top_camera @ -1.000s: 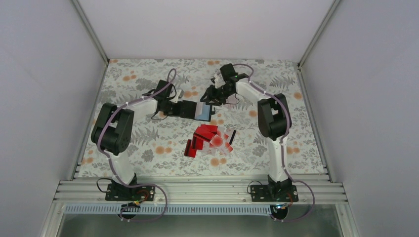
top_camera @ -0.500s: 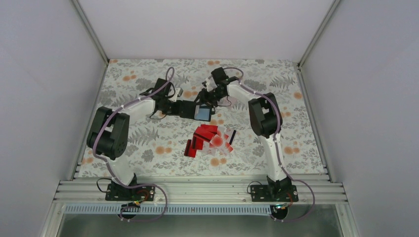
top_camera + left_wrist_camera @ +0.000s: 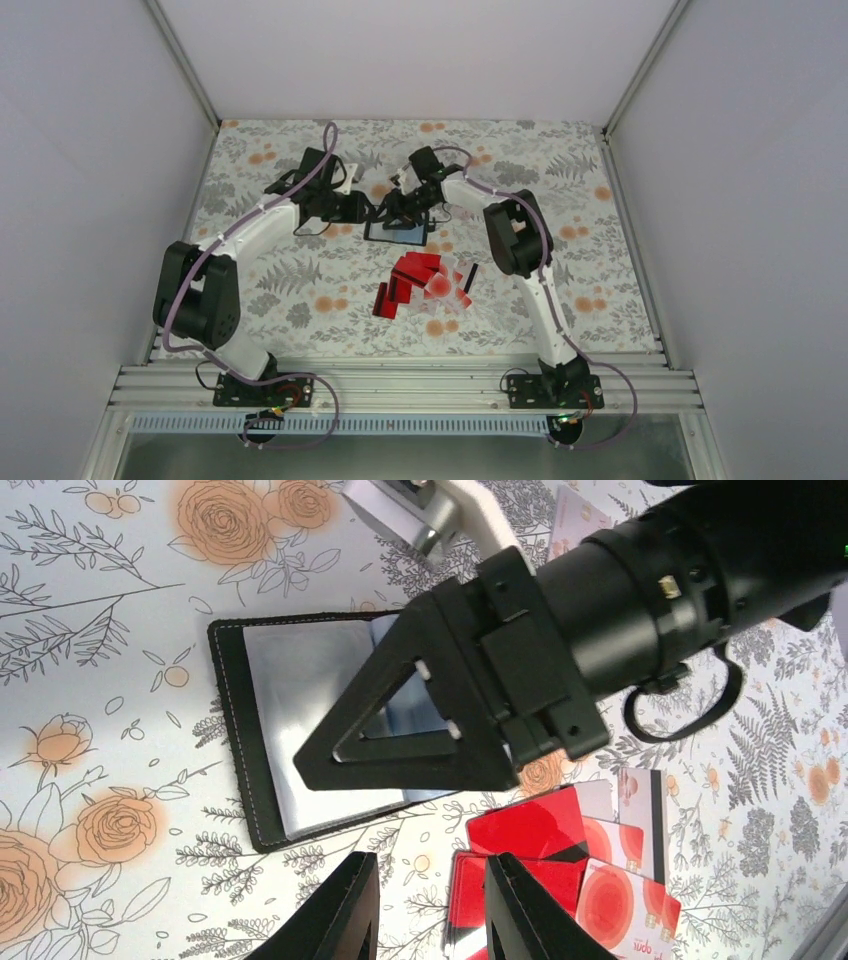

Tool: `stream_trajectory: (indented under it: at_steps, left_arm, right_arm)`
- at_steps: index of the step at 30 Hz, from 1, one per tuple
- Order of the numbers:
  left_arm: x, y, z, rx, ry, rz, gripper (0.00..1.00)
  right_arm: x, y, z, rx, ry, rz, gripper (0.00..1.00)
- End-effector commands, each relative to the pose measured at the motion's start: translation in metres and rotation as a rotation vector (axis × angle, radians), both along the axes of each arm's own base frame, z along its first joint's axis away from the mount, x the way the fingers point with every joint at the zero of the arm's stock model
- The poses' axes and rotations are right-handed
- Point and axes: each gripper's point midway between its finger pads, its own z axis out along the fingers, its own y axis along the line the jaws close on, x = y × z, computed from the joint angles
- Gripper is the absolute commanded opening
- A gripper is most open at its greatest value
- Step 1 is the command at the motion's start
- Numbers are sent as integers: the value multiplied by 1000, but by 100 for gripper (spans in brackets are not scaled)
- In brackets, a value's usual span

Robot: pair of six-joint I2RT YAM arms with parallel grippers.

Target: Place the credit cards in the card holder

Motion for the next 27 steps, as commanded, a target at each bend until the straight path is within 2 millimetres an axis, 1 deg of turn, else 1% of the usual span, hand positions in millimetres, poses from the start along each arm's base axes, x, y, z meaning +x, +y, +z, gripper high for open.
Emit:
stream_trajectory:
  at_steps: [1,6,9,12,16,21,24,27]
  left_arm:
    - [-2,2,17,-2,-26,5,29]
    - [-1,2,18,-6,-26,9,29]
    - [2,-2,22,-21,-31,4,29]
    - [6,-6,22,-24,-30,-4,29]
    - [10,-15,21,-29,-28,-27,29]
    - [13,-27,26,-35,-40,-54,29]
    - [12,-35,29,-39,-46,-71,29]
    - [8,-41,33,-37,-58,-96,29]
  right_arm:
    - [6,9,5,20,-17,17,43]
    - [17,8,30,-5,-98,17,44]
    - [17,1,42,-39,-140,23,45]
    - [14,-10,52,-92,-191,31,45]
    - [8,-26,59,-151,-258,42,46]
    - [3,-41,66,-211,-341,63,47]
    - [2,-47,70,-238,-364,69,47]
    - [0,-53,81,-254,-399,77,47]
